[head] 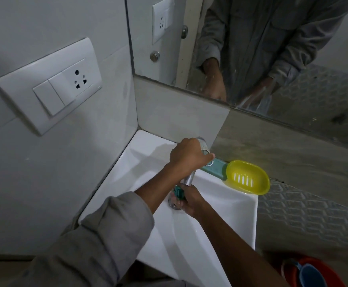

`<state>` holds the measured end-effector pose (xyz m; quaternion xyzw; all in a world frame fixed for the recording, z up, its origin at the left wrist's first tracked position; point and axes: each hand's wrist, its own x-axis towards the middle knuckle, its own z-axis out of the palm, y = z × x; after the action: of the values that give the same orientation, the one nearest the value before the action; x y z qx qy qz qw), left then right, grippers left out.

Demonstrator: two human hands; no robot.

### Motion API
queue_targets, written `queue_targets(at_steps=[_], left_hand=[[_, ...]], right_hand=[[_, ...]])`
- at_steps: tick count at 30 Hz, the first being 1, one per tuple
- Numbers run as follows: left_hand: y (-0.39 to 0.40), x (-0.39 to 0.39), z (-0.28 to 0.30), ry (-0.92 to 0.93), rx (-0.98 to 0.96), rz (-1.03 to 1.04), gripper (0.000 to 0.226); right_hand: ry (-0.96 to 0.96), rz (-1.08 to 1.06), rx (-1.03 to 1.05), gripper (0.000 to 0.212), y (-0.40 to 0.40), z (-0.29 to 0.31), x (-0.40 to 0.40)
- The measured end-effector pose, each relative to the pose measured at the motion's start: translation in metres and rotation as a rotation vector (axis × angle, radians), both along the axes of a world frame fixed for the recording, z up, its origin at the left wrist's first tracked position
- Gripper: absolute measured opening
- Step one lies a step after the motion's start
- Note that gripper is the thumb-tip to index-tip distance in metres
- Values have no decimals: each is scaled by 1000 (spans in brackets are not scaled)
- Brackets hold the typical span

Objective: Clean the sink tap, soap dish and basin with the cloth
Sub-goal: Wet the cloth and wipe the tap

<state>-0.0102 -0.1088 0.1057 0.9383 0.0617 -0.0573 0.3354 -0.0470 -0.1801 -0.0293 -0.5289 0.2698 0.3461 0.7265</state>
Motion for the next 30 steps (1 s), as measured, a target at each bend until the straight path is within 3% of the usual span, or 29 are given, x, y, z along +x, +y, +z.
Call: queue_targets(at_steps=[5, 12, 16, 21, 30], left_hand=[[-8, 2, -1, 9, 87, 0, 65], [13, 15, 7, 135, 19, -186, 34], [29, 20, 10, 165, -40, -325, 46], [30, 19, 6, 168, -112, -335, 58], [32, 14, 2, 164, -156, -314, 70]], right_hand=[[-7, -15, 105, 4, -1, 0, -1], [-23, -11, -32, 38, -4, 2, -2], [-92, -2, -184, 37, -3, 4, -2], [-166, 45, -346, 35, -2, 8, -3], [-219, 15, -409, 34, 0, 15, -6]])
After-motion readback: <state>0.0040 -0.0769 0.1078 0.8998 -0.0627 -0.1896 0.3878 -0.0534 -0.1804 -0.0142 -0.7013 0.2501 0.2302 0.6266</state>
